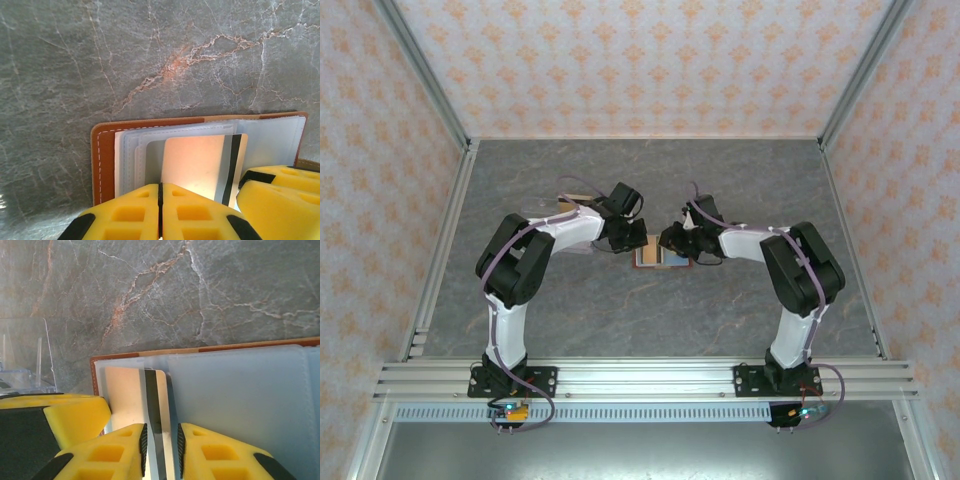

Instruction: Take the credit cards out of the card holder

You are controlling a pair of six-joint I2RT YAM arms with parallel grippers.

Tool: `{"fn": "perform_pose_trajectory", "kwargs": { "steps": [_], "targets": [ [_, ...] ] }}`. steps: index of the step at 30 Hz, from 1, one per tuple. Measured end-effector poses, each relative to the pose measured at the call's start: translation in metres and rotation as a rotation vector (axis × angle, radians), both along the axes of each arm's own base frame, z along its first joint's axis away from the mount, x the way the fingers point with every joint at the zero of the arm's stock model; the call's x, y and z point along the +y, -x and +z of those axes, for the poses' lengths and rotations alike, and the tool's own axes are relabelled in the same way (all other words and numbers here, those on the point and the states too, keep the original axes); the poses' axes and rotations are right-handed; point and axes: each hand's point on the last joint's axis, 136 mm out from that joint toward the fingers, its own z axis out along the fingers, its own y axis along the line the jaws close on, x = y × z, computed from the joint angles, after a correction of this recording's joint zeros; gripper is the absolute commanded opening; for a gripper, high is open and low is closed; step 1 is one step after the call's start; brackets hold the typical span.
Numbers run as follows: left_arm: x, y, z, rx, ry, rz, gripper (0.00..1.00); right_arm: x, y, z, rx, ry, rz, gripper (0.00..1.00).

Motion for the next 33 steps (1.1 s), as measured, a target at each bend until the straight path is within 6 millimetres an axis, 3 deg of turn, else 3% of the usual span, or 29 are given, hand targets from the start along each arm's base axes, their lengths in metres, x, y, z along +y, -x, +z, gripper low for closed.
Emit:
{"fn": "perform_pose_trajectory", "kwargs": {
  "steps": [10,14,22,33],
  "targets": [
    [0.0,-0.001,-0.001,-0.011,0.004,0.003,0.09,0.003,0.001,-0.004,0.031,-0.033,0.009,0.08],
    [0.002,-0.001,-0.002,-0.018,0.0,0.013,0.14,0.004,-0.001,-0.002,0.019,-0.037,0.01,0.0],
    [0.002,-0.002,0.001,-0.03,0.002,0.013,0.25,0.002,-0.002,0.011,-0.03,-0.021,0.023,0.0],
    [0.006,0.003,0.005,-0.035,0.002,0.012,0.29,-0.017,-0.001,0.035,-0.105,0.068,0.016,0.0]
  ]
}}
